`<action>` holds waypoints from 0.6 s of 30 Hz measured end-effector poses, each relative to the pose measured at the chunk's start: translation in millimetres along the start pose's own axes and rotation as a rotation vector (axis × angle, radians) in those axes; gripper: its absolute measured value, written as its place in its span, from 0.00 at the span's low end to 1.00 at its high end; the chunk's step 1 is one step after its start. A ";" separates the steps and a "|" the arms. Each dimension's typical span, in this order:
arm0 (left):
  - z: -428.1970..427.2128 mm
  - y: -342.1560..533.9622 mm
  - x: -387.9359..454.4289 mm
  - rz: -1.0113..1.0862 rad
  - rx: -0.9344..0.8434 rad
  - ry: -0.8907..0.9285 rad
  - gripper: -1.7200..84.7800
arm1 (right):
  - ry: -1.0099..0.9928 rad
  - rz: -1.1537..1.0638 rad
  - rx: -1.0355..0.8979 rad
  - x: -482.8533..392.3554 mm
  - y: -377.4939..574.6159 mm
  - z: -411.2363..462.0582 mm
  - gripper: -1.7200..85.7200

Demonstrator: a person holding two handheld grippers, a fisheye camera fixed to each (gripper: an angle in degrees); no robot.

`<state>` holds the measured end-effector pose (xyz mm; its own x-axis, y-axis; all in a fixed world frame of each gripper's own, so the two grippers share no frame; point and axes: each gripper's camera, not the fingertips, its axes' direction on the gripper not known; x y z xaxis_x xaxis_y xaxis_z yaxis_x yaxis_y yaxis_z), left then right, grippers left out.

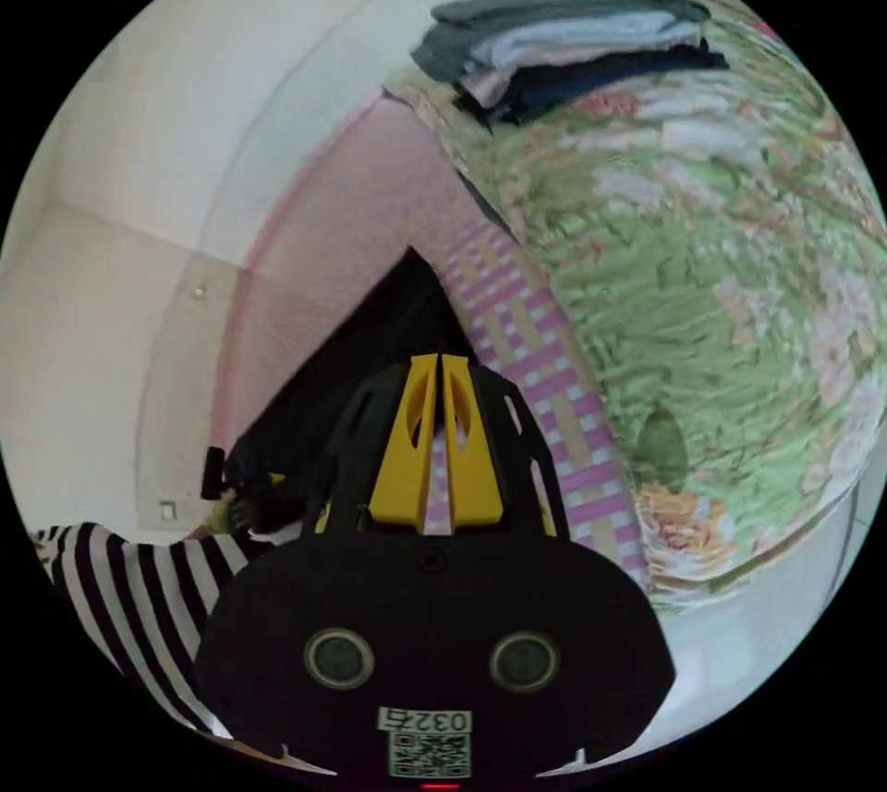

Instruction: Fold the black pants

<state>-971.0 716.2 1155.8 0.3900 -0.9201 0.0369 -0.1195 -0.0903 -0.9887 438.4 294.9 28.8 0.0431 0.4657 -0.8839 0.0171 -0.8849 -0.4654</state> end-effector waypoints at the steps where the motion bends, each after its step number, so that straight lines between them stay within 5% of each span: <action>1: -3.6 1.5 0.3 -0.002 -0.001 0.014 0.01 | 0.012 0.061 -0.113 19.3 -2.4 16.9 0.01; 7: -19.5 8.0 10.1 -0.011 -0.016 0.010 0.01 | 0.036 0.184 0.026 39.7 22.2 -5.1 0.04; 14: -13.3 15.9 51.6 0.184 -0.093 0.063 0.01 | -0.323 0.280 0.058 61.2 48.5 15.0 0.14; 18: 2.3 14.4 68.9 0.246 -0.171 0.069 0.01 | -0.338 0.229 0.008 47.4 37.0 36.3 0.13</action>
<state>-943.7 652.4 1143.8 0.2678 -0.9456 -0.1847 -0.3571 0.0807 -0.9306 404.8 284.4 -31.9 -0.2857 0.2330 -0.9296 0.0374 -0.9666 -0.2537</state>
